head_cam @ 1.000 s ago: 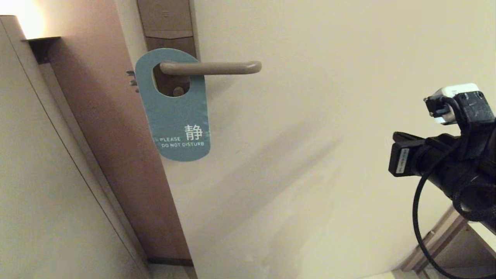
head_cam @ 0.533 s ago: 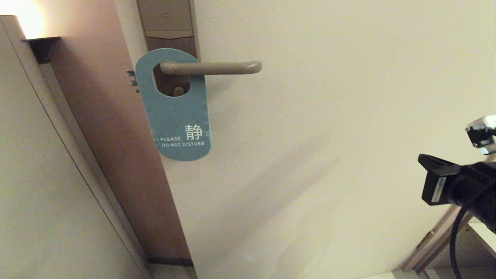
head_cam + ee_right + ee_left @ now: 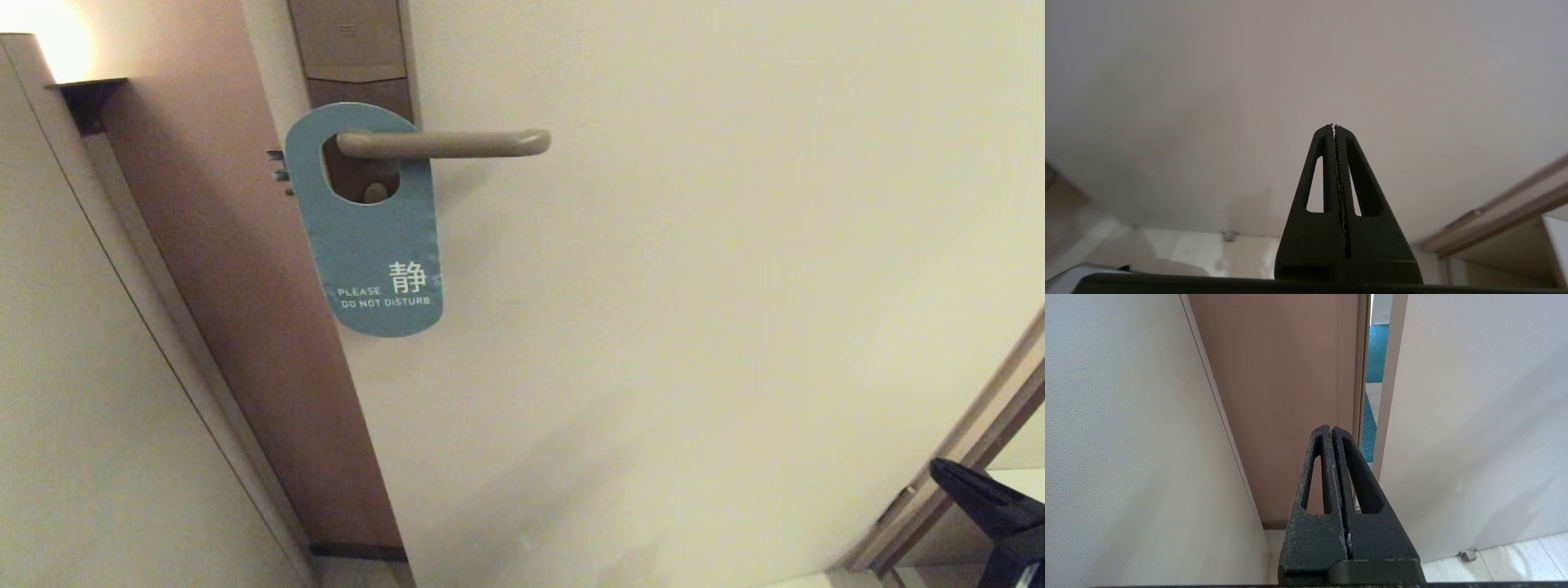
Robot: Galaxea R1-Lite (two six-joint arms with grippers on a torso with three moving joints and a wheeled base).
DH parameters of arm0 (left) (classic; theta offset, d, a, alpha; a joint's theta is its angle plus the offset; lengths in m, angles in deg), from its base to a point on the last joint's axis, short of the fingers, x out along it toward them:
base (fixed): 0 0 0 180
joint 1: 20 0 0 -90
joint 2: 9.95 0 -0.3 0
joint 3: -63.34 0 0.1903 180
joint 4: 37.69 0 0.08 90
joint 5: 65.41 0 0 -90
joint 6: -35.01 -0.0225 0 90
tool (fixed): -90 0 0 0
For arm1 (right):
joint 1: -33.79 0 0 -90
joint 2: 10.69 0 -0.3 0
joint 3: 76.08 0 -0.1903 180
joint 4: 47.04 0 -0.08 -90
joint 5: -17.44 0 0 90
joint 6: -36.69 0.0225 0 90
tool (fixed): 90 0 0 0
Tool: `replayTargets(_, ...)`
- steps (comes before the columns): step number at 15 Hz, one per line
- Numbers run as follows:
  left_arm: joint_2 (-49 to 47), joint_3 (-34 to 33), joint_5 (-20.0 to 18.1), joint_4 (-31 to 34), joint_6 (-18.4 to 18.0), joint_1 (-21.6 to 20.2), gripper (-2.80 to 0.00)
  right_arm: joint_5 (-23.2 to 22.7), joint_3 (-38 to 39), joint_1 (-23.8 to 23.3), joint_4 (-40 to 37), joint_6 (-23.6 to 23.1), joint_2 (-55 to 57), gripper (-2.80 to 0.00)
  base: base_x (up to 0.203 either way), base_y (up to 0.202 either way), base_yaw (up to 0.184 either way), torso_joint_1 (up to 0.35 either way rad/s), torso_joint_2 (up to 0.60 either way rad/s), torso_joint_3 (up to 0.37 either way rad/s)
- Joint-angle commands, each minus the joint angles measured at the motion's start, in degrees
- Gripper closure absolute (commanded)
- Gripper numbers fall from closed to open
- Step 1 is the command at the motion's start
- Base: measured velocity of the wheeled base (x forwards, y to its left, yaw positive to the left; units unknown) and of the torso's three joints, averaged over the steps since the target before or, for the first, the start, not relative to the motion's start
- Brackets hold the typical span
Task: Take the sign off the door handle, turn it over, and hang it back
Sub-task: Take down the sign
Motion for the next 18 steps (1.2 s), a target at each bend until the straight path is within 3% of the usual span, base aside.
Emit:
replayTargets(1,-0.1,0.0,0.0,0.0,0.0,0.0,0.00,-1.4,4.6,-0.3,2.8,0.1,-3.9,0.00,0.000,0.000,0.000,0.000,0.00,0.000)
replayTargets(4,-0.1,0.0,0.0,0.0,0.0,0.0,0.00,-6.8,6.0,-0.4,2.7,1.1,-9.5,0.00,0.000,0.000,0.000,0.000,0.00,0.000)
replayTargets(6,-0.1,0.0,0.0,0.0,-0.1,0.0,0.00,-9.0,6.0,-1.4,-3.7,2.2,-13.8,0.00,0.000,0.000,0.000,0.000,0.00,0.000)
replayTargets(12,-0.1,0.0,0.0,0.0,0.0,0.0,0.00,-20.6,6.0,-13.1,-24.6,2.5,-28.5,0.00,0.000,0.000,0.000,0.000,0.00,0.000)
replayTargets(15,-0.1,0.0,0.0,0.0,0.0,0.0,0.00,-21.0,6.0,-14.0,-26.9,2.4,-34.3,0.00,0.000,0.000,0.000,0.000,0.00,0.000)
replayTargets(17,-0.1,0.0,0.0,0.0,0.0,0.0,0.00,-17.9,6.0,-14.1,-32.1,2.6,-36.7,0.00,0.000,0.000,0.000,0.000,0.00,0.000)
replayTargets(18,-0.1,0.0,0.0,0.0,0.0,0.0,0.00,-17.1,6.0,-14.2,-33.1,5.0,-36.6,0.00,0.000,0.000,0.000,0.000,0.00,0.000)
